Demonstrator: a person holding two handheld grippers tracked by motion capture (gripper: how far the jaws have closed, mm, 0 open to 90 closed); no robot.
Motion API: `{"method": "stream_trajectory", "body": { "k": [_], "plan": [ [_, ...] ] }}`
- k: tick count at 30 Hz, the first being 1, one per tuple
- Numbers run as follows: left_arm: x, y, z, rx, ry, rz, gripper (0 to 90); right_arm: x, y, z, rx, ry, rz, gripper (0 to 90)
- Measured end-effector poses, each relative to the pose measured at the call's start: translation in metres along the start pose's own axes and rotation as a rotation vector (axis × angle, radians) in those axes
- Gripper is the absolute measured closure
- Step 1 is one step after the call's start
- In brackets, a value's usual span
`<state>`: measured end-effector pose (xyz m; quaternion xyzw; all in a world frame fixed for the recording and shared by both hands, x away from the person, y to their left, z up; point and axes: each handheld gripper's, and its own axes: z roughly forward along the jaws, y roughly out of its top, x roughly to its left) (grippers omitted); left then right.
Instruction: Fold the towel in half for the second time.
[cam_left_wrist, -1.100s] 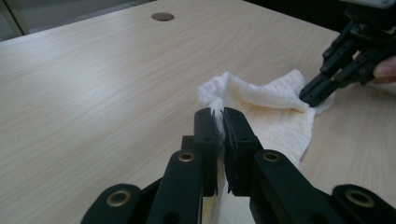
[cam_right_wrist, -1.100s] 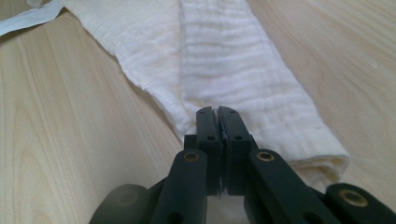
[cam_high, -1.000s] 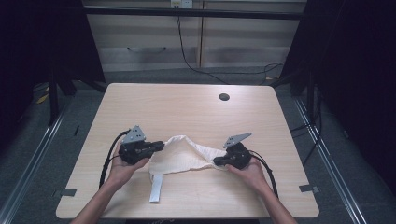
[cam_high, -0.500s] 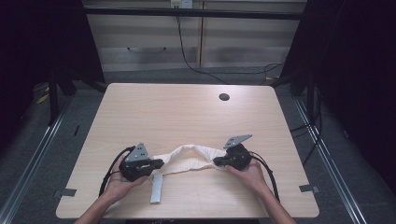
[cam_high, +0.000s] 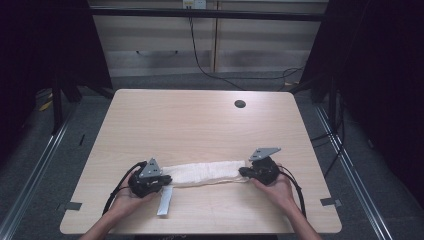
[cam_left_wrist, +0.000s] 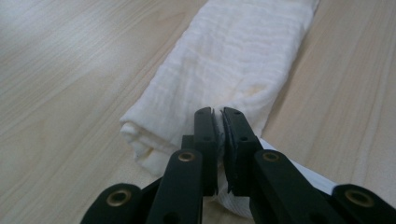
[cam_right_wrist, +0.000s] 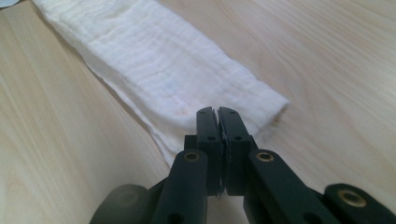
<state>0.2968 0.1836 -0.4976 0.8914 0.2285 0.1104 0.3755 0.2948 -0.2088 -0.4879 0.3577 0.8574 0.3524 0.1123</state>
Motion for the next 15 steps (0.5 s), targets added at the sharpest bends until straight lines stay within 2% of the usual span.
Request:
{"method": "stream_trajectory", "body": {
  "k": [3,5,8,9,13,14,15],
  "plan": [
    [0.0,-0.001,0.0,-0.006,-0.001,-0.013,84.9,0.001,-0.009,-0.011,-0.03,0.021,0.018,88.4],
    [0.0,-0.001,0.0,-0.001,-0.001,-0.007,84.9,0.006,-0.014,-0.015,-0.029,0.028,0.015,88.4],
    [0.001,-0.004,-0.001,-0.018,-0.007,-0.031,84.9,0.013,-0.021,-0.01,-0.008,0.05,0.009,88.4],
    [0.002,-0.004,-0.002,-0.014,-0.001,-0.023,84.9,0.014,-0.023,-0.01,-0.013,0.054,0.015,88.3],
    [0.004,-0.006,-0.001,-0.03,-0.024,-0.041,84.9,0.012,-0.024,-0.01,-0.017,0.064,0.023,88.3],
    [0.006,-0.006,-0.001,-0.025,-0.018,-0.038,84.9,0.011,-0.024,-0.009,-0.018,0.065,0.03,88.3],
    [0.006,-0.005,0.0,-0.03,-0.011,-0.053,84.9,0.01,-0.023,-0.008,-0.02,0.056,0.033,88.3]
  ]
}}
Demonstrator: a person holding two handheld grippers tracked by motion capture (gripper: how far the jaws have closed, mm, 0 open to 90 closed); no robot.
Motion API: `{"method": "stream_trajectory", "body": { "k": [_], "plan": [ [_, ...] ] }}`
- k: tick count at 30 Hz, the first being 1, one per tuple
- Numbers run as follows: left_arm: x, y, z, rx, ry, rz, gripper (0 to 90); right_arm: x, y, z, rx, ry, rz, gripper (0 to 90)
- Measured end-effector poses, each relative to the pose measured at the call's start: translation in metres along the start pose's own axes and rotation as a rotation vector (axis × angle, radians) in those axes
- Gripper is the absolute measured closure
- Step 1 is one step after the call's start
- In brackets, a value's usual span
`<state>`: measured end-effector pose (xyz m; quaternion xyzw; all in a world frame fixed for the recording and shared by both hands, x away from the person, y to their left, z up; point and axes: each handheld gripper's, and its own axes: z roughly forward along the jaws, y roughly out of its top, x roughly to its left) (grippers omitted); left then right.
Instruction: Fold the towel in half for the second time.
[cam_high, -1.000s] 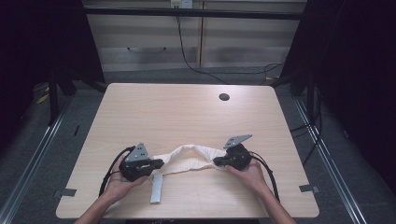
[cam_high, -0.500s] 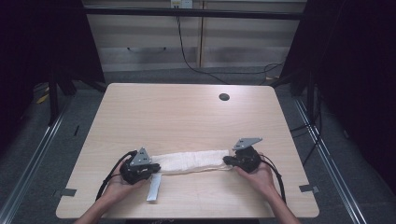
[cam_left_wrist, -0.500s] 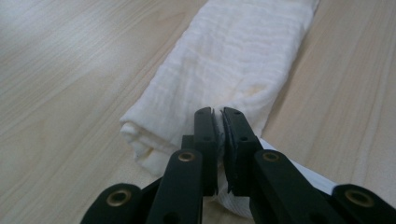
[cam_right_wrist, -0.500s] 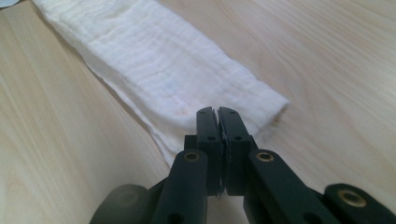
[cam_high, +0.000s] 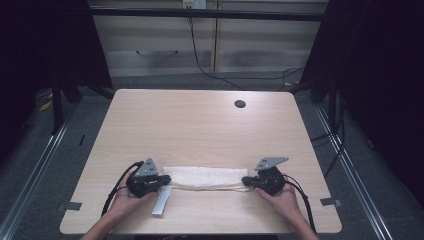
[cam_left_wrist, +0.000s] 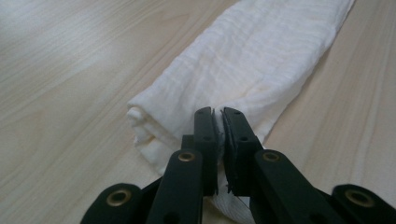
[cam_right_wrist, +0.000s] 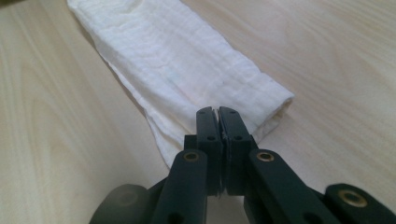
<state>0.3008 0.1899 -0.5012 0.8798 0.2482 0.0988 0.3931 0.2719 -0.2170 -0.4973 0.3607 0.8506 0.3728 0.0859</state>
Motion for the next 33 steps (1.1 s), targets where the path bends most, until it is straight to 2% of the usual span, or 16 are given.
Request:
{"method": "stream_trajectory", "body": {
  "k": [2,3,4,5,7,9,11,13,16,18,22,26,29,33],
  "plan": [
    [0.006,0.002,0.002,0.005,0.01,0.005,84.9,-0.003,0.003,0.003,0.001,-0.007,0.008,88.3],
    [0.009,0.003,0.004,-0.002,0.01,-0.009,84.9,-0.005,0.005,0.004,0.001,-0.014,0.008,88.3],
    [0.014,0.004,0.005,-0.006,0.024,0.003,84.8,-0.007,0.007,0.007,-0.006,-0.01,0.019,88.3],
    [0.019,0.003,0.008,-0.027,0.023,-0.027,84.8,-0.011,0.009,0.008,-0.009,-0.012,0.021,88.3],
    [0.027,0.003,0.01,-0.043,0.007,-0.066,84.9,-0.017,0.01,0.012,-0.028,0.004,0.065,88.2],
    [0.032,0.004,0.011,-0.044,0.02,-0.076,84.8,-0.025,0.011,0.015,-0.045,0.008,0.078,88.2],
    [0.034,0.007,0.013,-0.039,0.028,-0.085,84.7,-0.026,0.016,0.018,-0.04,-0.014,0.063,88.2],
    [0.037,0.008,0.014,-0.04,0.032,-0.093,84.2,-0.026,0.022,0.022,-0.025,-0.055,0.042,88.0],
    [0.04,0.007,0.013,-0.053,-0.008,-0.148,82.0,-0.028,0.029,0.026,-0.019,-0.072,0.039,86.9],
    [0.039,0.007,0.011,-0.054,-0.018,-0.157,77.1,-0.029,0.029,0.027,-0.032,-0.064,0.046,83.0],
    [0.035,0.012,0.004,-0.079,-0.025,-0.161,67.3,-0.026,0.029,0.02,-0.054,-0.037,0.058,79.7],
    [0.031,0.017,-0.008,-0.11,-0.037,-0.174,57.8,-0.018,0.03,0.005,-0.109,0.006,0.062,74.7],
    [0.028,0.018,-0.02,-0.119,-0.029,-0.193,49.3,-0.011,0.03,-0.009,-0.146,0.014,0.052,69.7],
    [0.023,0.014,-0.038,-0.109,-0.014,-0.191,41.6,-0.005,0.026,-0.026,-0.181,-0.001,0.056,63.5]
  ]
}}
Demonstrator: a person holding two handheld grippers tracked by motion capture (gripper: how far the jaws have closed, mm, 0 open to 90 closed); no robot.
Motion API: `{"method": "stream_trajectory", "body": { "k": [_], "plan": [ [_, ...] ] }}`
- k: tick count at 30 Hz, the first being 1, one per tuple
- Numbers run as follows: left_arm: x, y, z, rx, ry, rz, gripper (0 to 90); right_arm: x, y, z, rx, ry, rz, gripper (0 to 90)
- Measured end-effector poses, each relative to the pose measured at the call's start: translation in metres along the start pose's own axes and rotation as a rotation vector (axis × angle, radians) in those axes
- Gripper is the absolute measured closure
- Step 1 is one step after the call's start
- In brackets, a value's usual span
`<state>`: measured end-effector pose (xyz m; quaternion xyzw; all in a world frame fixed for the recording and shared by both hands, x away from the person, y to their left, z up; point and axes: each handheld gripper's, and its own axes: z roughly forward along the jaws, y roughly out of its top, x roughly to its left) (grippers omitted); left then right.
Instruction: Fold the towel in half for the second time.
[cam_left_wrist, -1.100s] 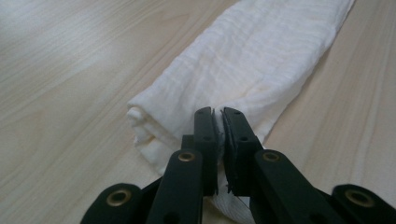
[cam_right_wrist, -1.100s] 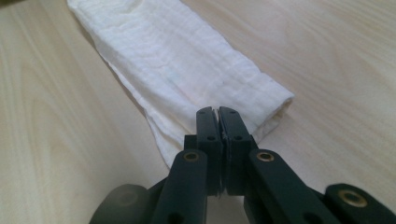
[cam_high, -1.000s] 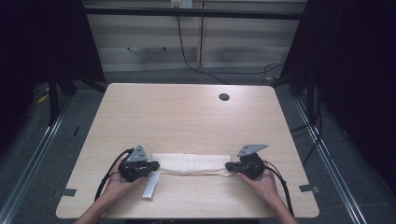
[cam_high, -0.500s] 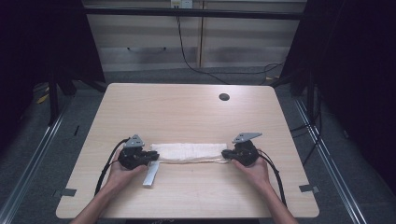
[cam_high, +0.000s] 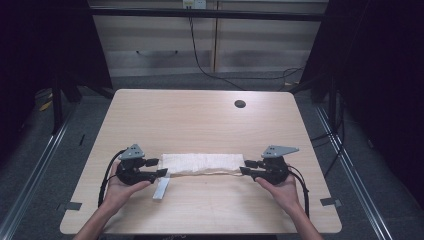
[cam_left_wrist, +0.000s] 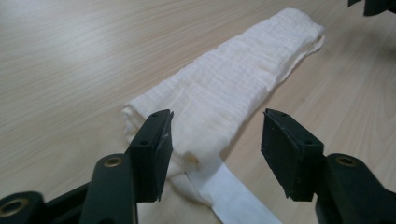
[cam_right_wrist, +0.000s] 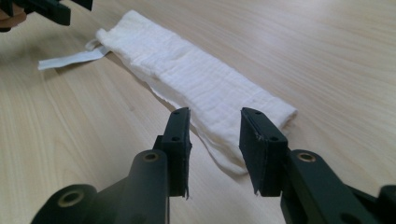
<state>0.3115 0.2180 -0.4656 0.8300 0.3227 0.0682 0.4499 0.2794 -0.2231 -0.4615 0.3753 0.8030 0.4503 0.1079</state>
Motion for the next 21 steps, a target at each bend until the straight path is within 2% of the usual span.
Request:
{"method": "stream_trajectory", "body": {
  "k": [1,4,6,7,9,12,14,16,17,19,21],
  "plan": [
    [0.0,-0.002,-0.006,-0.007,0.002,0.004,40.3,0.0,-0.002,-0.007,-0.016,-0.006,0.004,61.7],
    [-0.002,-0.007,-0.018,-0.014,0.029,-0.019,37.9,0.0,-0.008,-0.023,-0.043,-0.034,0.029,59.4],
    [-0.004,-0.01,-0.026,-0.012,0.047,-0.075,35.9,-0.001,-0.013,-0.033,-0.051,-0.05,0.047,59.7],
    [-0.006,-0.011,-0.029,0.0,0.053,-0.079,35.2,-0.002,-0.015,-0.036,-0.054,-0.063,0.05,59.8],
    [-0.01,-0.015,-0.032,0.008,0.074,-0.055,33.7,-0.004,-0.021,-0.046,-0.057,-0.085,0.075,56.6],
    [-0.01,-0.025,-0.036,0.001,0.07,-0.047,29.8,-0.006,-0.031,-0.058,-0.079,-0.11,0.1,50.9],
    [-0.007,-0.033,-0.035,-0.008,0.064,-0.057,29.0,-0.008,-0.038,-0.065,-0.091,-0.13,0.114,47.3],
    [-0.005,-0.04,-0.038,0.015,0.05,-0.025,25.5,-0.01,-0.045,-0.069,-0.106,-0.14,0.131,45.8],
    [-0.003,-0.043,-0.041,-0.005,0.051,-0.032,22.4,-0.011,-0.049,-0.07,-0.116,-0.147,0.145,44.0],
    [0.003,-0.046,-0.045,-0.027,0.056,-0.069,22.0,-0.011,-0.054,-0.07,-0.106,-0.158,0.151,40.8],
    [0.007,-0.049,-0.046,-0.027,0.071,-0.095,20.1,-0.012,-0.058,-0.069,-0.105,-0.176,0.164,37.1]
  ]
}}
